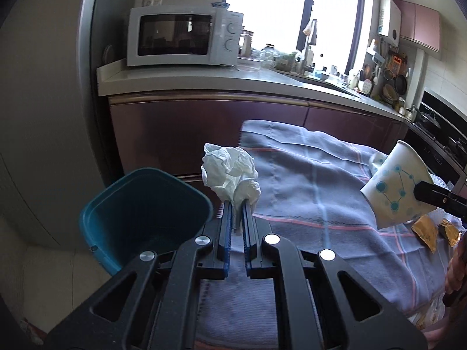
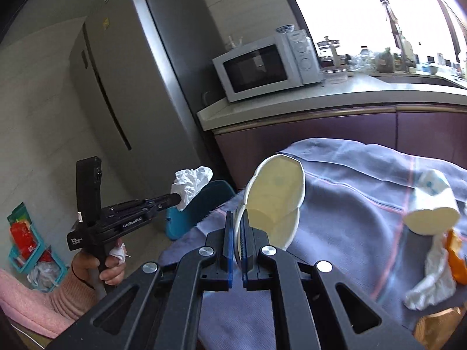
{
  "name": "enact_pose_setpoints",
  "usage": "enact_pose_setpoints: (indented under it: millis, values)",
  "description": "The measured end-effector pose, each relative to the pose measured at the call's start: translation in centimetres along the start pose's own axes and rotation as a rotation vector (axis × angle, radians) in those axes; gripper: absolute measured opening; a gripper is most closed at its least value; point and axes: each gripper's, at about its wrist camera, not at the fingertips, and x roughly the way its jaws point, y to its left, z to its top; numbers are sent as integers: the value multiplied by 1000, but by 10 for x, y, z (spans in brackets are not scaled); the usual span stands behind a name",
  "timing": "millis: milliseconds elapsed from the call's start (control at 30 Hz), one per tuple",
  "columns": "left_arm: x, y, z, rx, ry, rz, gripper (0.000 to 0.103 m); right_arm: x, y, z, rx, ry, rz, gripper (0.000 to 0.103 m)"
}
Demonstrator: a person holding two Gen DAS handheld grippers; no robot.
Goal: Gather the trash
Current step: 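Carry tissue and cup to the teal bin and open both tools, then move both tools back over the table toward the gold wrappers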
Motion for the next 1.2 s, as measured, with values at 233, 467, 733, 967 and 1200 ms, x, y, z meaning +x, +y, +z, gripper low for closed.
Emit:
enact_pose_setpoints:
  millis: [233, 467, 733, 967, 1200]
  values:
    - [21, 72, 0, -71, 51, 111, 7, 97, 29, 35, -15, 94, 169, 3]
    - [57, 107, -7, -117, 110, 150, 8, 189, 50, 49, -32, 221, 204, 3]
    - [104, 133, -11, -145, 178, 168, 10, 265, 50, 39, 16, 387, 144, 6]
    - [125, 137, -16, -148, 201, 175, 17, 276, 44, 35, 46, 422, 77, 19]
    - [109, 126, -25, -145, 165, 183, 21, 247, 42, 32, 30, 387, 66, 20]
